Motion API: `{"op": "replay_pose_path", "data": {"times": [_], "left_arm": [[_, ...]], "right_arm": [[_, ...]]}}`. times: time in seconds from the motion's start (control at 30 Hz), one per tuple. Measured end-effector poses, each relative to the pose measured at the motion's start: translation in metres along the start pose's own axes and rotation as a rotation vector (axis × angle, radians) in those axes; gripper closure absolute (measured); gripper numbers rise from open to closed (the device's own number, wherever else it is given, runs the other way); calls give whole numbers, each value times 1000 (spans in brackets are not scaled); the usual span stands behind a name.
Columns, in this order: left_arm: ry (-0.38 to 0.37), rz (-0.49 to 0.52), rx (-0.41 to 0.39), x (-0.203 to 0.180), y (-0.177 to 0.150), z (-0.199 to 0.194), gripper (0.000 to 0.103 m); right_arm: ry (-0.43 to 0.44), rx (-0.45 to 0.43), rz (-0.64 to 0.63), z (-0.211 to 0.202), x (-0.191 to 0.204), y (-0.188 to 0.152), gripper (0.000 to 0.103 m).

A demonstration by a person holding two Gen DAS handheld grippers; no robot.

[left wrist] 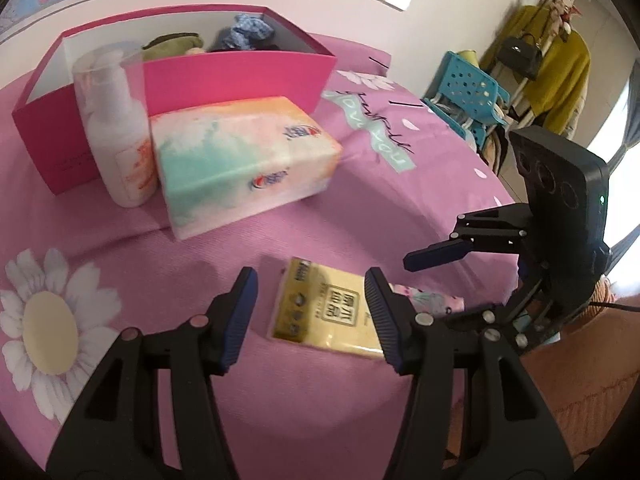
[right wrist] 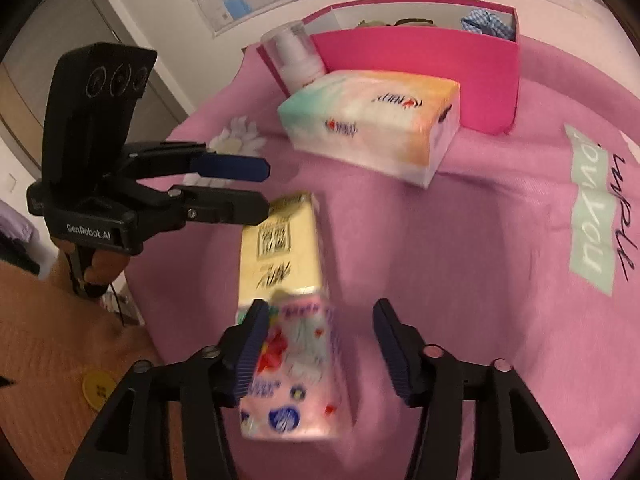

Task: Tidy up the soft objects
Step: 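Move the right gripper to the pink floral tissue pack, then close the right gripper on the pink floral tissue pack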

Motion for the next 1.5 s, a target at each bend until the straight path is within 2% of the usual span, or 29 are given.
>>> {"op": "replay_pose_path", "data": {"times": [0.07, 0.17, 0.27, 0.47, 0.6, 0.67, 0.9, 1.03, 1.07, 1.13, 1.23, 1.37, 1.43, 1.5], "left_arm": [[-5, 10, -5, -4, 1, -1, 46], [-15, 14, -14, -7, 4, 0, 46], [-17, 27, -21, -11, 9, 3, 46], [-73, 73, -55, -31, 27, 14, 46], [-77, 114, -23, -40, 27, 28, 46], [-76, 125, 19, -38, 20, 35, 46], [-76, 120, 121, -23, -10, 33, 46], [-63, 84, 84, -12, -8, 20, 46], [-65, 75, 65, -11, -4, 17, 46], [-86, 59, 29, -10, 5, 14, 46], [-99, 60, 5, -12, 18, 18, 46], [-130, 54, 35, -14, 25, 37, 46], [-137, 50, 56, -15, 25, 45, 48], [-157, 44, 70, -17, 24, 49, 55]], "right_arm": [[-22, 5, -21, -3, 5, -7, 34], [-54, 27, -83, -1, 16, -22, 33], [-129, 43, -159, 5, 17, -30, 34], [-211, -7, -157, -3, -7, -14, 35], [-231, -41, -171, -5, -19, 1, 36], [-227, -49, -170, -2, -23, 6, 42], [-189, -89, -212, 8, -25, 30, 45], [-150, -104, -250, 15, -12, 35, 44], [-143, -110, -249, 14, -11, 36, 40], [-129, -130, -225, 7, -8, 36, 34], [-115, -163, -122, -10, -17, 30, 32], [-53, -175, 66, -31, -40, 14, 33], [-12, -161, 144, -35, -48, 3, 35], [31, -145, 189, -36, -50, -9, 43]]}}
Point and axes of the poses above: each gripper's, at about its wrist camera, not at the fingertips, and z roughly the way its jaws point, x to its left, y to its top, the point moved 8 cm from there along z, roughly the way its jaws point, and after that the axes turned 10 degrees about z, right-handed, at the moved point
